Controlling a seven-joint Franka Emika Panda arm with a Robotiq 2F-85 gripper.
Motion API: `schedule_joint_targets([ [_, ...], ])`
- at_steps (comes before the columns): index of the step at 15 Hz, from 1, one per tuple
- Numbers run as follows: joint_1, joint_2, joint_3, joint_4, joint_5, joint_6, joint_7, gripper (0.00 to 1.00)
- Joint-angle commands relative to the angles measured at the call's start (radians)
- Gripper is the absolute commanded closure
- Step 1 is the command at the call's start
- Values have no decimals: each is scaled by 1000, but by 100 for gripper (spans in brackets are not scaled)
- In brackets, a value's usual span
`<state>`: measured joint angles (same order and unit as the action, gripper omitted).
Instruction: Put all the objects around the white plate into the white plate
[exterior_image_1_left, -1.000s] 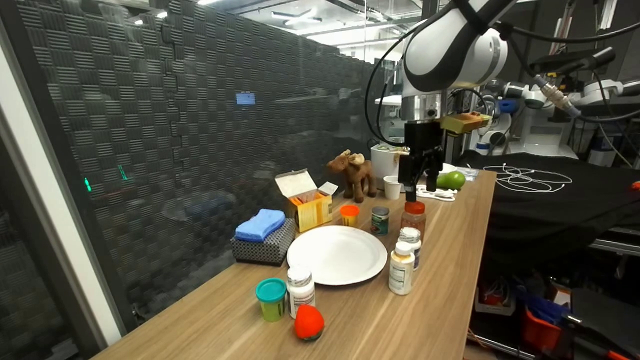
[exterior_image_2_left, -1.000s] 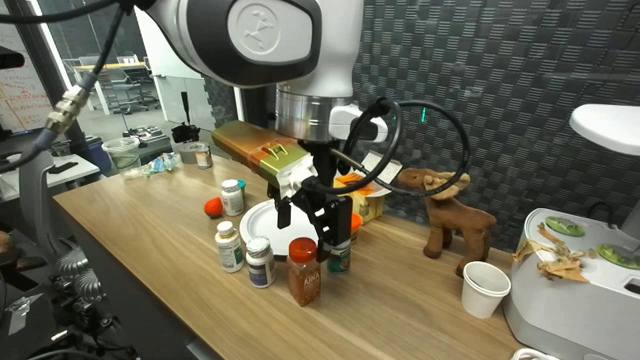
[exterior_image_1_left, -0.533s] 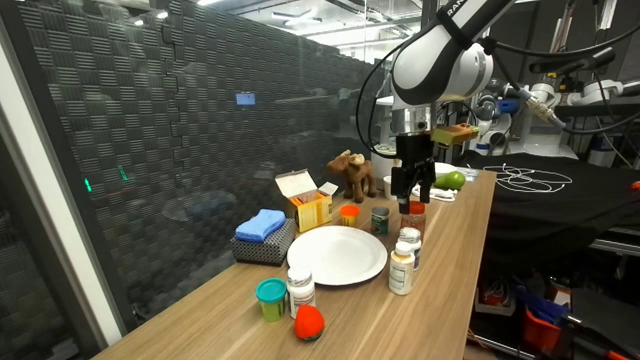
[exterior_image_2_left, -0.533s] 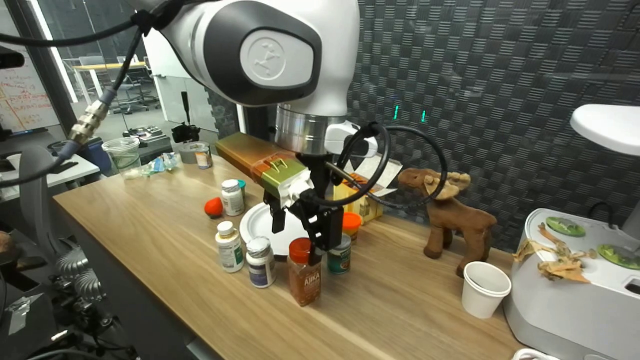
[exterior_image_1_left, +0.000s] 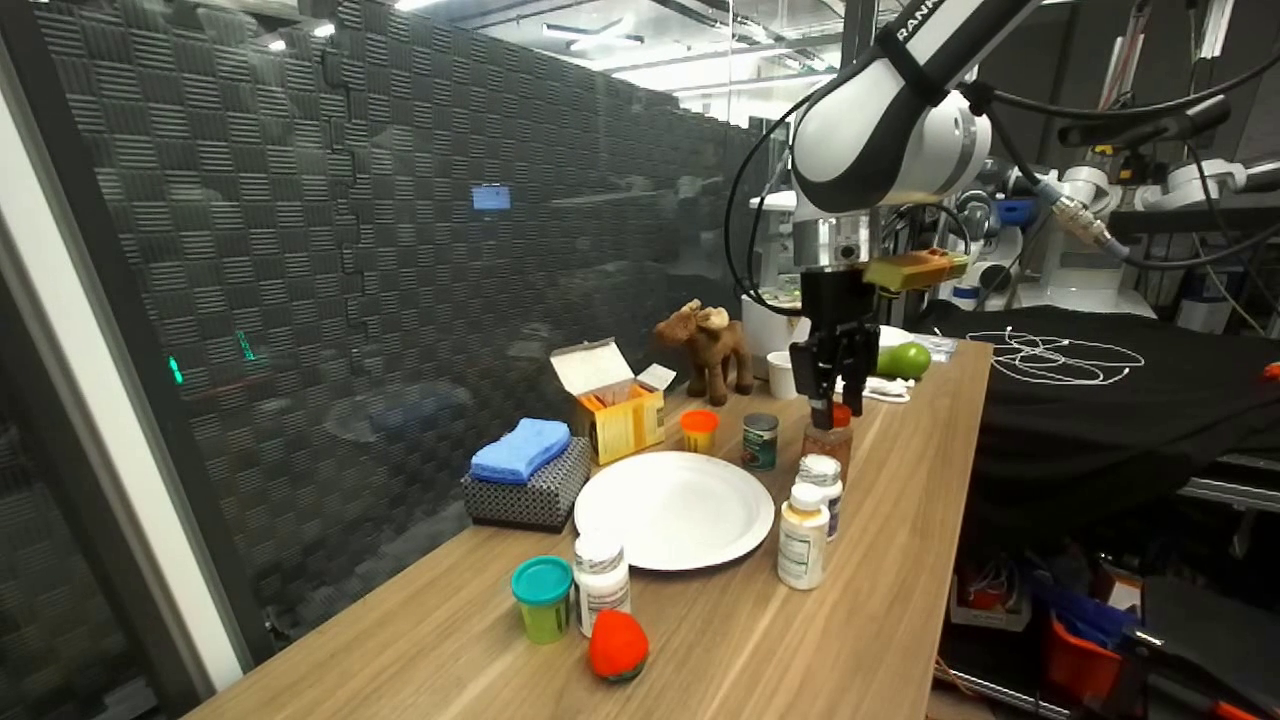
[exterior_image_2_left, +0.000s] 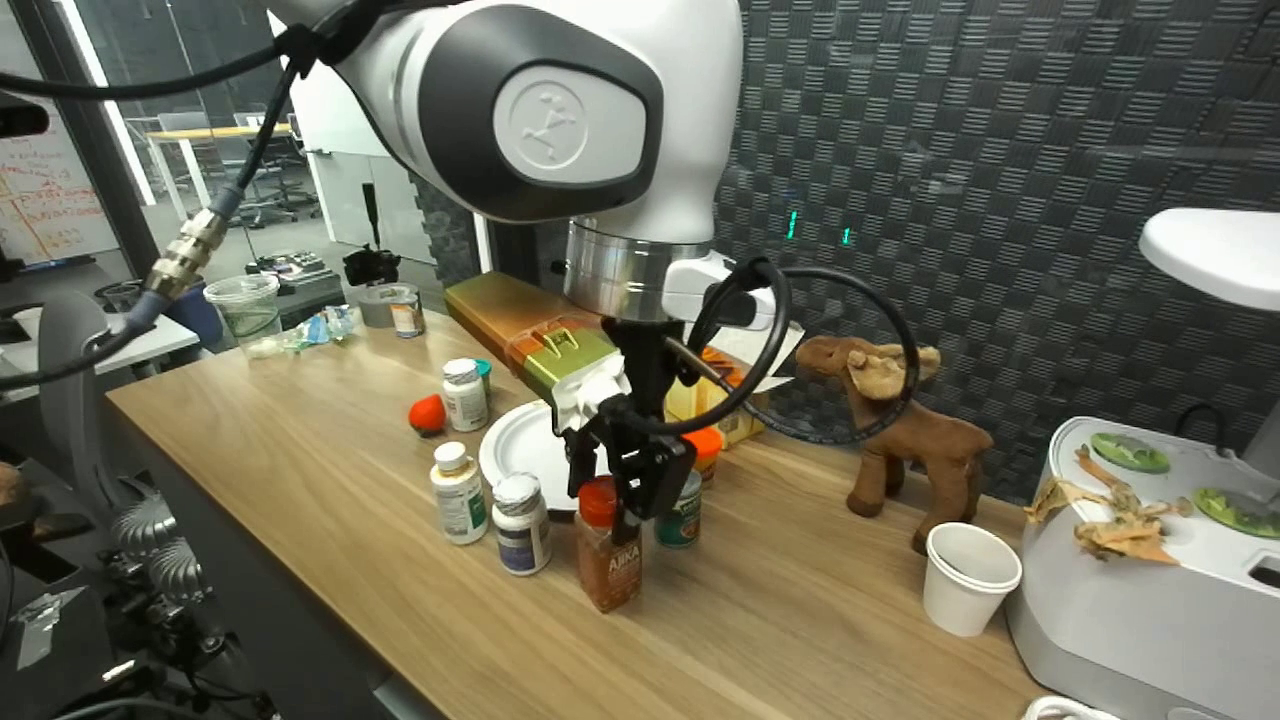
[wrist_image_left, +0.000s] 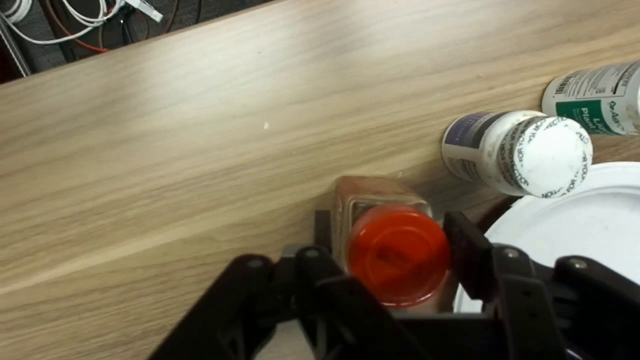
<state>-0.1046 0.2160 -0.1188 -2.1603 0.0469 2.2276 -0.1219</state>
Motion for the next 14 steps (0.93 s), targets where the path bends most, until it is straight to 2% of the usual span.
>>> schedule_joint_targets([
  [1, -10, -3, 1, 19, -17, 9, 39, 70],
  [2, -12, -1, 3, 22, -11, 5, 39, 76],
  [5, -14, -32, 9, 19, 5, -21, 25, 76],
  [8, 10, -119, 12, 28, -46, -79, 71, 76],
  [11, 42, -195, 36, 82, -104, -168, 111, 76],
  [14, 70, -197, 74, 173, -90, -260, 84, 76],
])
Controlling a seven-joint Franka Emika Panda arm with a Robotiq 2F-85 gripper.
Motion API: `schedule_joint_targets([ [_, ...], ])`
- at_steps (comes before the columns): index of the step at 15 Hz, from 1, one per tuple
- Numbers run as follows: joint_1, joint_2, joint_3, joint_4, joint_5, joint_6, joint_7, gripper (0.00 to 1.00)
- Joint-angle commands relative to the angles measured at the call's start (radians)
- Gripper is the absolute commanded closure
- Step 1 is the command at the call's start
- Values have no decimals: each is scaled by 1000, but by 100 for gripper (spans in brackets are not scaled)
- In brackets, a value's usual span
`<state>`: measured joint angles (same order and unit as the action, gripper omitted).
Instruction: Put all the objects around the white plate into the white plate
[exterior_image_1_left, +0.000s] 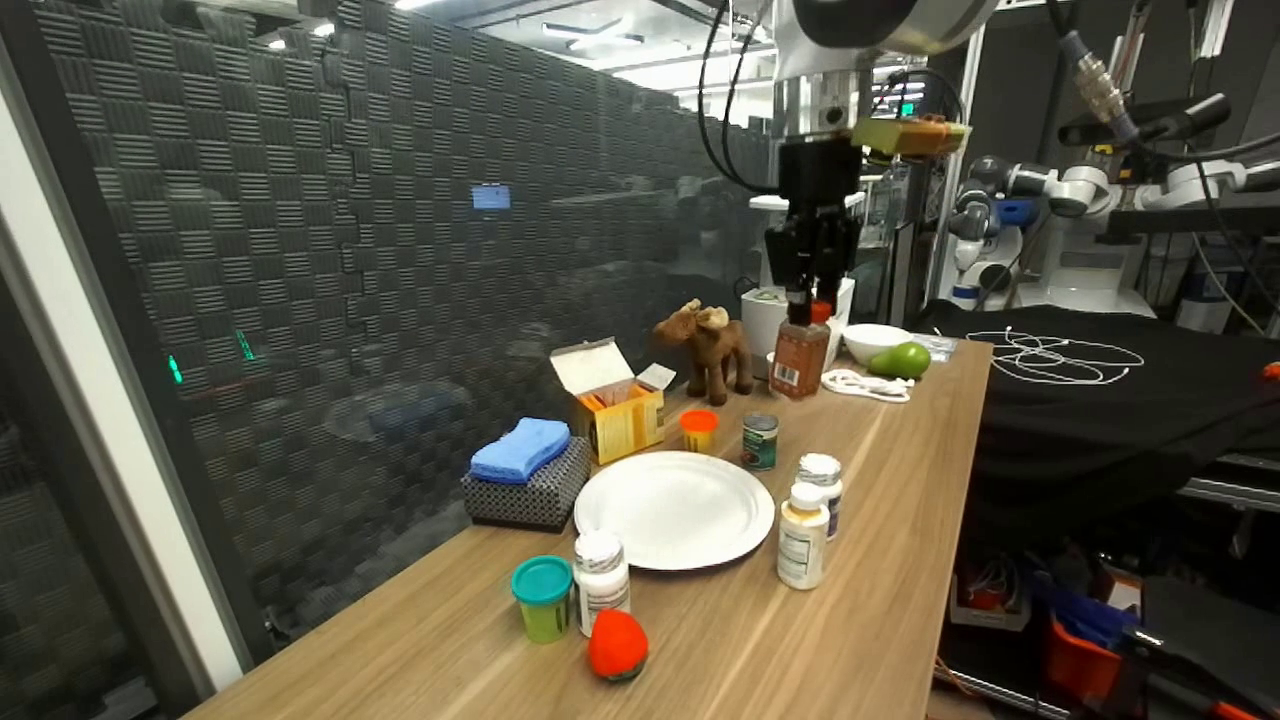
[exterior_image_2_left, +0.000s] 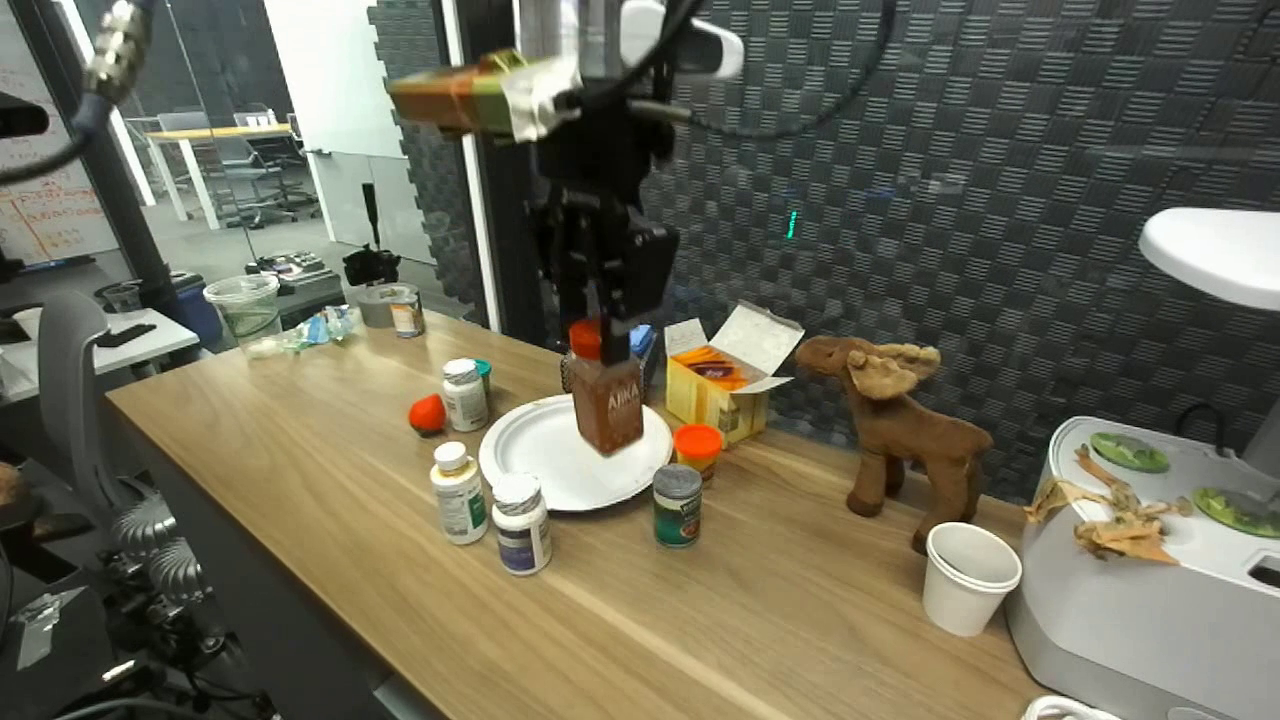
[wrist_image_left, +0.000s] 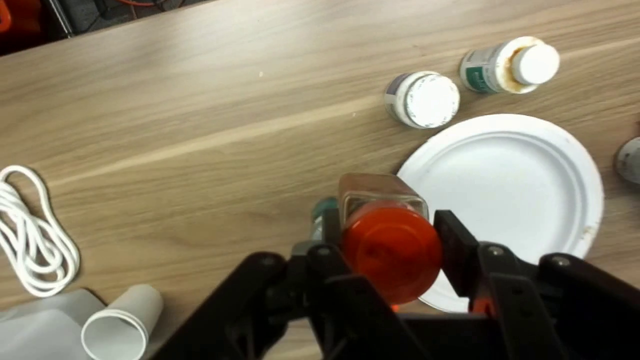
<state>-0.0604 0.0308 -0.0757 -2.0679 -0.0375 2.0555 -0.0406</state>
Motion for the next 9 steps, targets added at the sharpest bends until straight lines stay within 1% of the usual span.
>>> schedule_joint_targets([
  [1, 36, 3, 44, 113, 0, -107, -10, 76],
  [4, 64, 84, 77, 187, 33, -137, -60, 76],
  [7, 84, 183, 105, 248, 35, -110, -97, 76],
  [9, 91, 253, 118, 300, 34, -112, -108, 76],
])
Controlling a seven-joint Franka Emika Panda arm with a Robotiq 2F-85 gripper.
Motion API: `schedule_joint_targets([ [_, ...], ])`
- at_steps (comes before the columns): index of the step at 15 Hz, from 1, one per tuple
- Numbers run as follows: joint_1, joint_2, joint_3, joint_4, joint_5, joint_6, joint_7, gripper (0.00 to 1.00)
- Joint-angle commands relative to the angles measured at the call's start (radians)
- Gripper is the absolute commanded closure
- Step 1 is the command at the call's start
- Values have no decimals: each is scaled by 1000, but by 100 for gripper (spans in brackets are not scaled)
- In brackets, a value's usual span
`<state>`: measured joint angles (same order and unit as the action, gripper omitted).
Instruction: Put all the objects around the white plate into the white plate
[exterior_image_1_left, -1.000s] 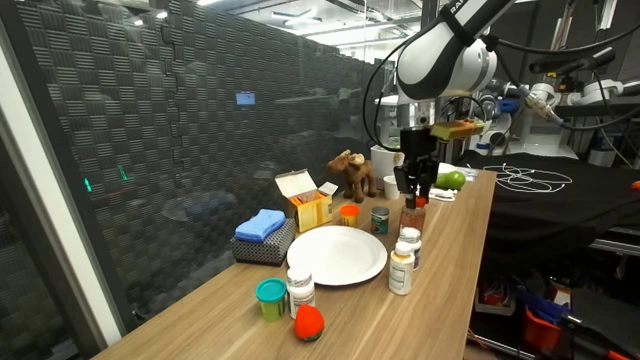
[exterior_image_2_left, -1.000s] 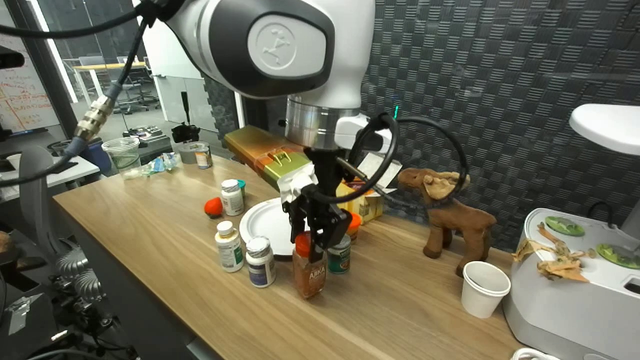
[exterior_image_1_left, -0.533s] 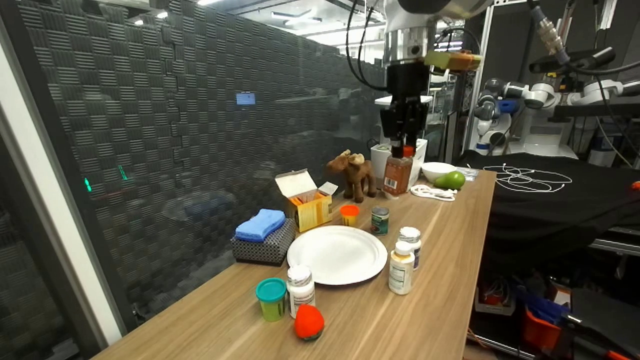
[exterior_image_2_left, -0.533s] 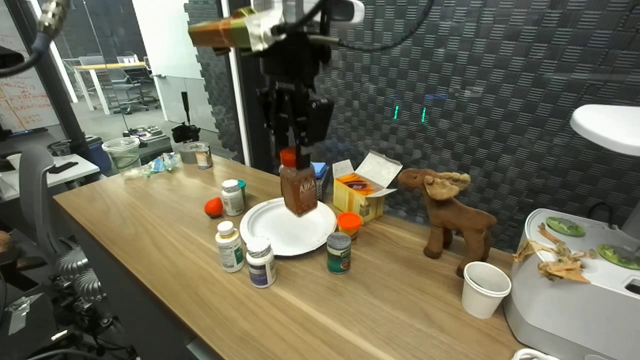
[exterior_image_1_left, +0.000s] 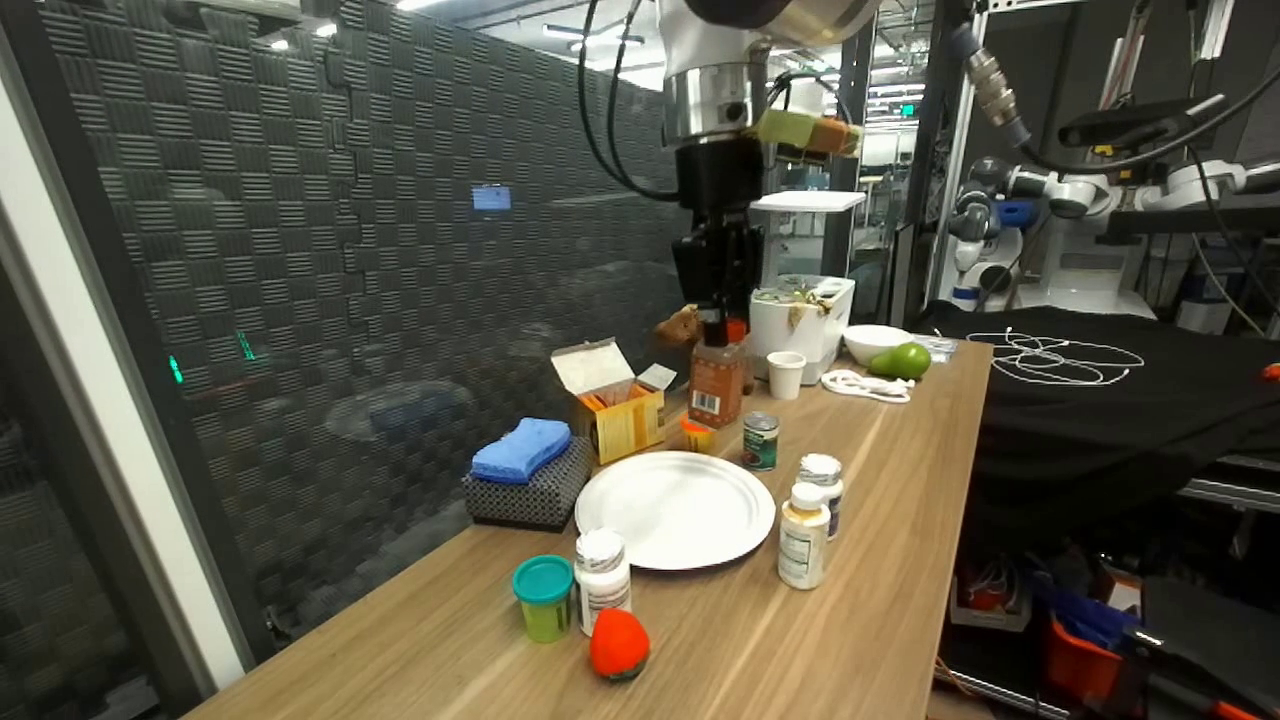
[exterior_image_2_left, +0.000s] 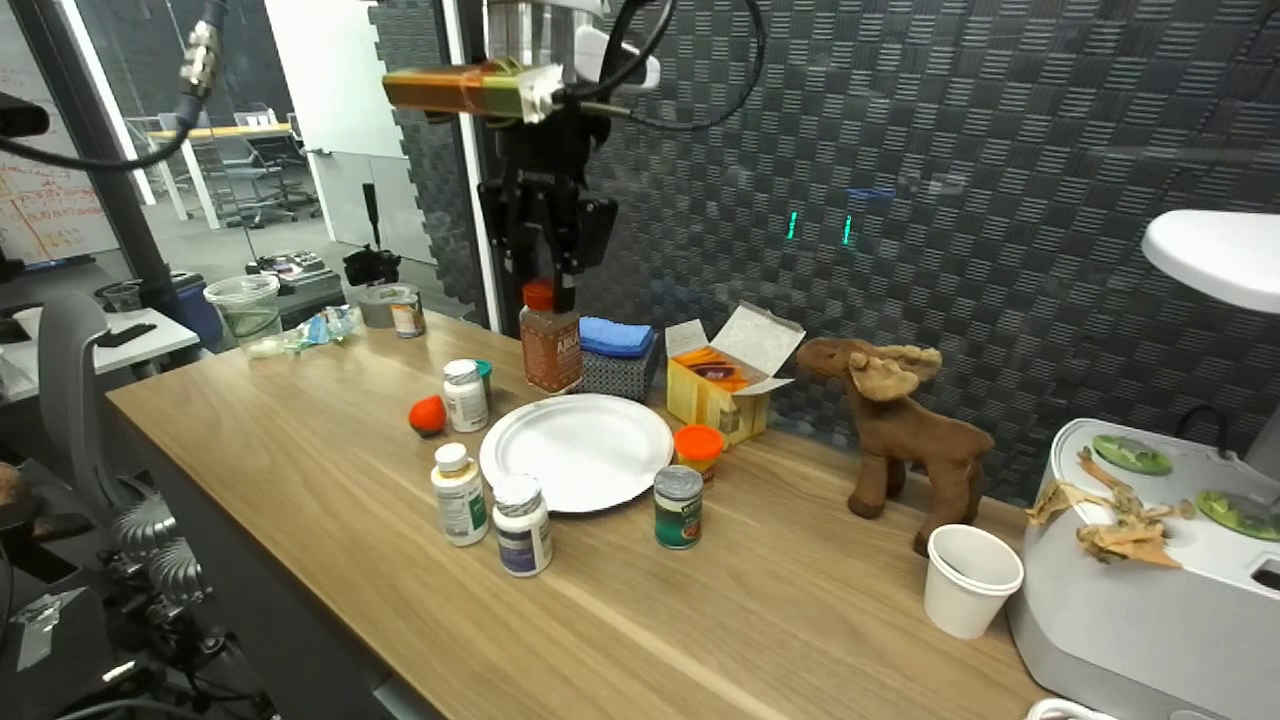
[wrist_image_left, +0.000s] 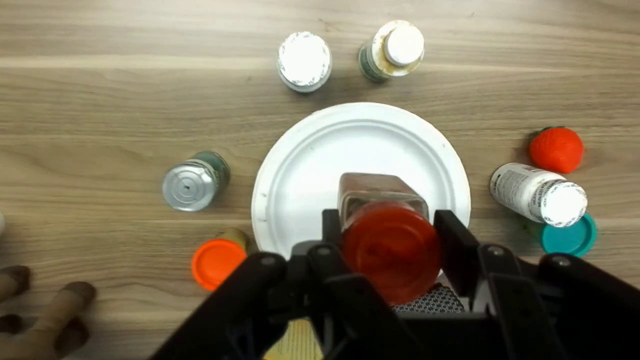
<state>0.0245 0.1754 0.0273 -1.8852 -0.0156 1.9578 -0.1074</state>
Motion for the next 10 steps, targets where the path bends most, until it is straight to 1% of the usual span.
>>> schedule_joint_targets([
  [1, 9, 138, 20, 143, 7, -17, -45, 76],
  [6, 10, 281, 23, 282, -10, -35, -56, 76],
  [10, 14, 362, 17, 362, -33, -29, -45, 76],
])
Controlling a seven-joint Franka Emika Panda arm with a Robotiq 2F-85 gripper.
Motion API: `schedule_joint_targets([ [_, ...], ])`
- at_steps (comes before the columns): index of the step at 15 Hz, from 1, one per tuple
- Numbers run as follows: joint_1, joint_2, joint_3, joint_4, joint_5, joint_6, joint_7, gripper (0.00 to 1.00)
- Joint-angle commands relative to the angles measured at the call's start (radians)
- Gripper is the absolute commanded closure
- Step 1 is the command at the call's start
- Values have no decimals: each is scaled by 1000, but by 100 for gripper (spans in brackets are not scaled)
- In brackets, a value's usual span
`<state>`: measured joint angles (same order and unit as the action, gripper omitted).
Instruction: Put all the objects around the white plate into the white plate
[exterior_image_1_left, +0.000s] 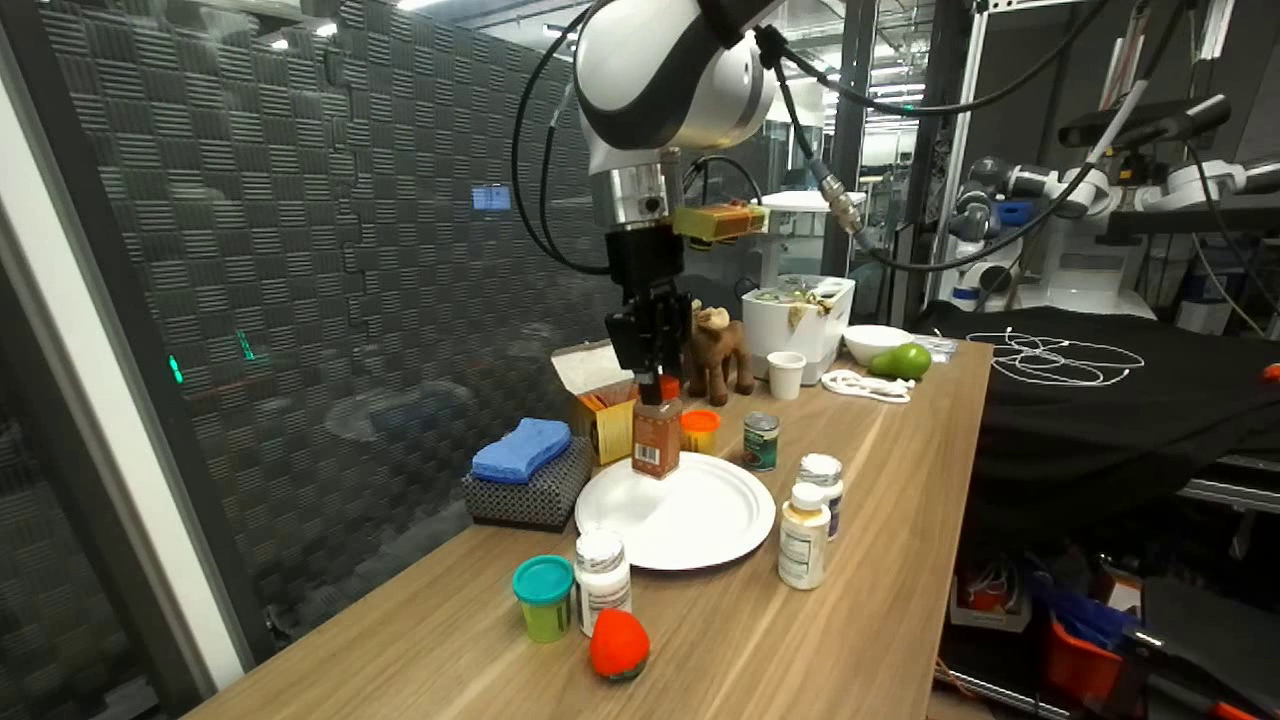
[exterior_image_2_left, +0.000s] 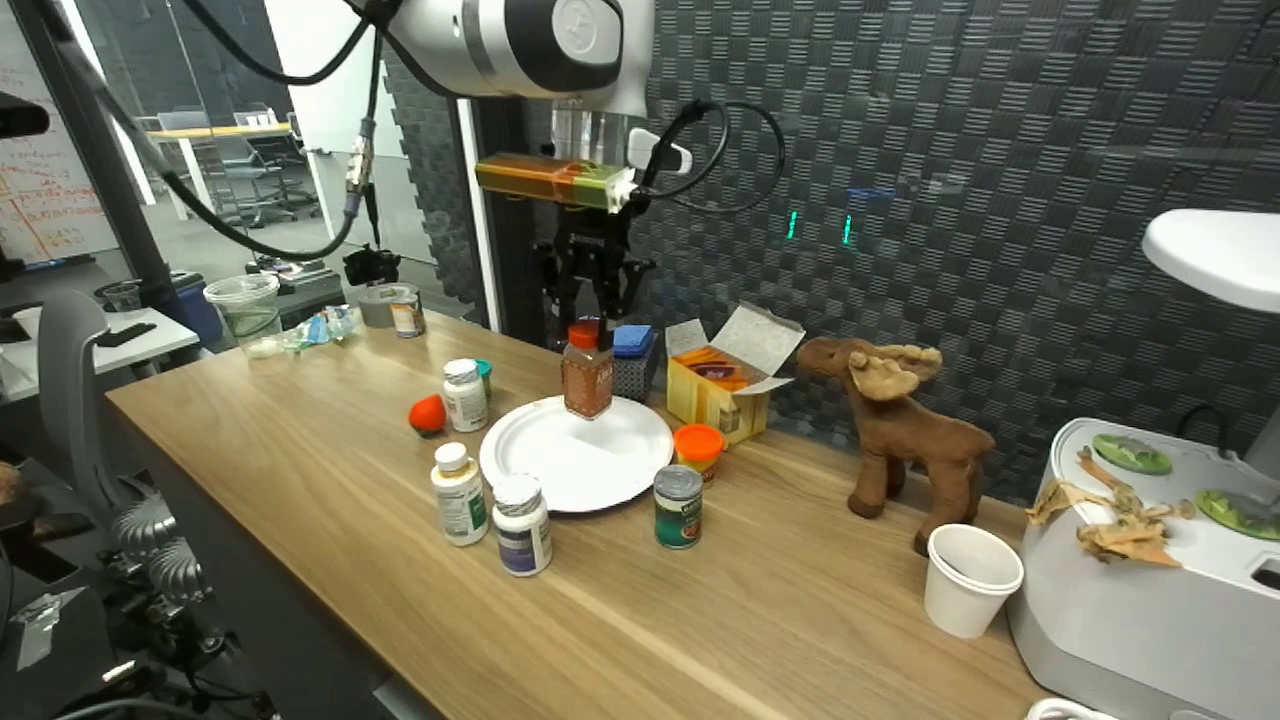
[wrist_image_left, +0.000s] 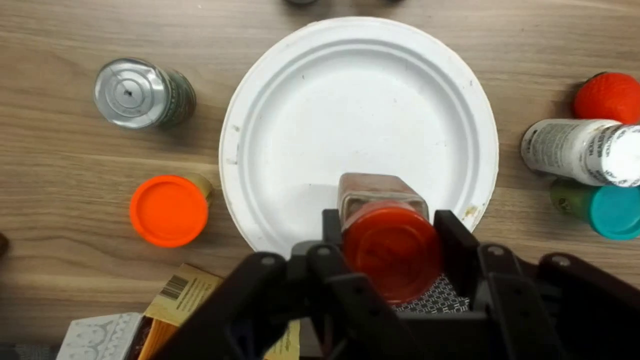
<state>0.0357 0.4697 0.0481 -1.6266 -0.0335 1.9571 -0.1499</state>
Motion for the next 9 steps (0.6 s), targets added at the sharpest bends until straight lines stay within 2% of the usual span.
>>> schedule_joint_targets([
  [1, 2, 87, -5, 118, -16, -25, -2, 76],
  [9, -6, 179, -11, 200, -15, -35, -2, 76],
])
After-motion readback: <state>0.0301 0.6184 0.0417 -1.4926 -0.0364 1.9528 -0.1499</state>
